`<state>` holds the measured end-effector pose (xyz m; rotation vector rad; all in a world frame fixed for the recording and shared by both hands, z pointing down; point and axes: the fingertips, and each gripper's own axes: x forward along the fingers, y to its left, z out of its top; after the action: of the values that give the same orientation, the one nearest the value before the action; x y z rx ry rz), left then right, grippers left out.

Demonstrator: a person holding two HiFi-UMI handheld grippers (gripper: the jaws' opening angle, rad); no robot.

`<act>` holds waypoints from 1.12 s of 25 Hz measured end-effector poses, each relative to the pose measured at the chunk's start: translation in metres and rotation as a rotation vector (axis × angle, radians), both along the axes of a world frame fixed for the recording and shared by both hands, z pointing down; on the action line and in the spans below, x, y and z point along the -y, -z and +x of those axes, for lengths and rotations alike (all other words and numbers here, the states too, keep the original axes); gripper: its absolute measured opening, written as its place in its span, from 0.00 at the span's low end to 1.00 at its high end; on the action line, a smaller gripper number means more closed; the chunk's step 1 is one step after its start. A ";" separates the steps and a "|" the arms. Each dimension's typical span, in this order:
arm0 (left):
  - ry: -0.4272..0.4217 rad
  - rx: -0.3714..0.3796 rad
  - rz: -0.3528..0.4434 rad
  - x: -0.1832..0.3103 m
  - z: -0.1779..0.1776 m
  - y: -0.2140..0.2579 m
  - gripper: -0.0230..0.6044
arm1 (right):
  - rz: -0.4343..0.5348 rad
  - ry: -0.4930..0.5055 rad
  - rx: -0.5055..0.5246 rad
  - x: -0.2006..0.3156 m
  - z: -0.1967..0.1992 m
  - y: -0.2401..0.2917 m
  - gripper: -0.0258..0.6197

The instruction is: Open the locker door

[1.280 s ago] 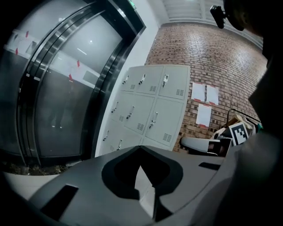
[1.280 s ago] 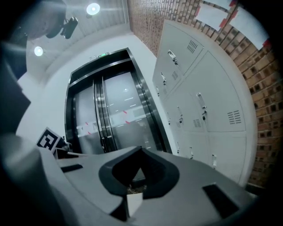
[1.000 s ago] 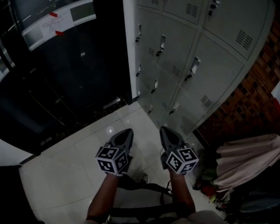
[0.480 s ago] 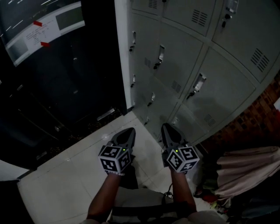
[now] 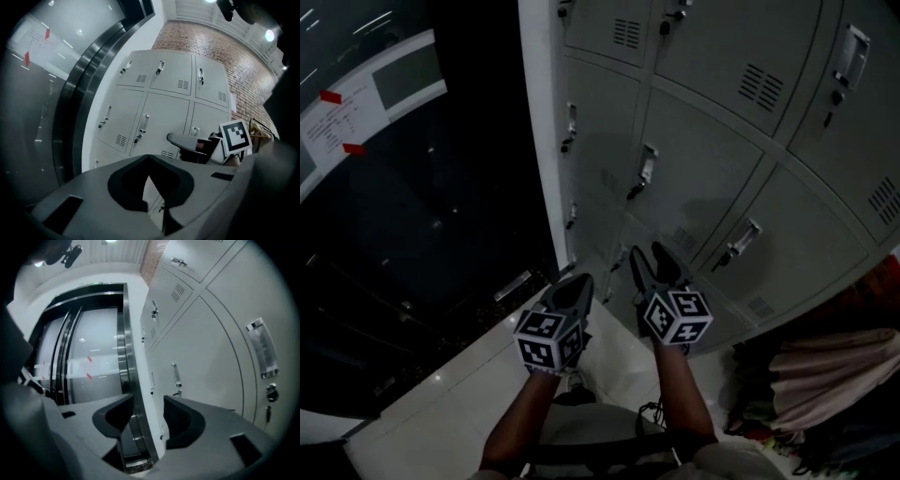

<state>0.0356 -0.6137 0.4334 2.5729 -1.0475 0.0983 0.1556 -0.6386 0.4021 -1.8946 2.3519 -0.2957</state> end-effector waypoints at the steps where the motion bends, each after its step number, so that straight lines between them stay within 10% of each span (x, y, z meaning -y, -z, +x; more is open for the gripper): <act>1: -0.018 0.004 0.001 0.012 0.000 0.001 0.04 | 0.004 -0.027 0.000 0.016 0.001 0.002 0.41; 28: -0.155 -0.050 -0.048 0.163 -0.013 -0.003 0.04 | -0.047 -0.501 -0.087 0.234 0.051 0.017 0.44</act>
<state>0.0225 -0.7765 0.4365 2.5958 -0.8177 0.0965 0.2068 -0.8723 0.3852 -2.4707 1.8340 -0.2224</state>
